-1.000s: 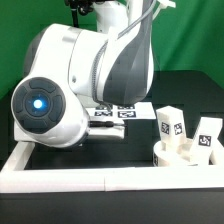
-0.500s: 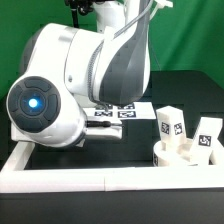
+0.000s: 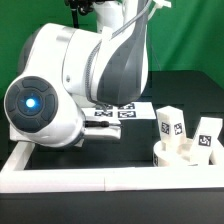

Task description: Assemble stool

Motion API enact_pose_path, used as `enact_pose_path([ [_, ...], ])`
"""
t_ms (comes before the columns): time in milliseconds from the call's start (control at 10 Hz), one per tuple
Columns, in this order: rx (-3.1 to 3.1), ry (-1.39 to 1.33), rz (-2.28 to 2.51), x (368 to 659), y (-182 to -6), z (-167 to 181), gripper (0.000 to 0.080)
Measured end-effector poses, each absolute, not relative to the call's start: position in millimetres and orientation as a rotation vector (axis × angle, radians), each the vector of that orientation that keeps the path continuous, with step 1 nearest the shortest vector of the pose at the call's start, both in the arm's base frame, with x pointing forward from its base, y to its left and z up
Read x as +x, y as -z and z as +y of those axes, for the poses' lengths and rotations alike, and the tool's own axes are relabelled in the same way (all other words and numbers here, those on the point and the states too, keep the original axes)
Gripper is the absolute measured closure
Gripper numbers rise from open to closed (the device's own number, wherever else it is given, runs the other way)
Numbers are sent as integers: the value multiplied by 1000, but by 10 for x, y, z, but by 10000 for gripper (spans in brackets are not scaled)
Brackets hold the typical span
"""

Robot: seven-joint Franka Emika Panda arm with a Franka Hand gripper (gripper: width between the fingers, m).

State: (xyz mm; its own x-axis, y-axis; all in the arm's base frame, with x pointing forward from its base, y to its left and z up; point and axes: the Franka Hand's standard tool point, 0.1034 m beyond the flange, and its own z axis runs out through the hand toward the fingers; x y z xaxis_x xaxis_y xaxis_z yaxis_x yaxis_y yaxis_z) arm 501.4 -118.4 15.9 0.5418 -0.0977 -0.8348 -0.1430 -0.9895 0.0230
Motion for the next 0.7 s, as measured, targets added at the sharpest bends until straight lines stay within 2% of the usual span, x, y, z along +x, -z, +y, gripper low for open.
enact_pose_path([
  [200,-2801,-1336,201,5395,-705,-968,475],
  [300,-2824,-1282,202,5494,-907,-948,475],
  [400,-2845,-1280,191,5539,-1021,-1004,475],
  [500,-2889,-1215,187,5631,-960,-1036,475],
  [600,-2978,-1034,170,5806,-937,-1051,475],
  [700,-3017,-910,169,5801,-976,-1036,475],
])
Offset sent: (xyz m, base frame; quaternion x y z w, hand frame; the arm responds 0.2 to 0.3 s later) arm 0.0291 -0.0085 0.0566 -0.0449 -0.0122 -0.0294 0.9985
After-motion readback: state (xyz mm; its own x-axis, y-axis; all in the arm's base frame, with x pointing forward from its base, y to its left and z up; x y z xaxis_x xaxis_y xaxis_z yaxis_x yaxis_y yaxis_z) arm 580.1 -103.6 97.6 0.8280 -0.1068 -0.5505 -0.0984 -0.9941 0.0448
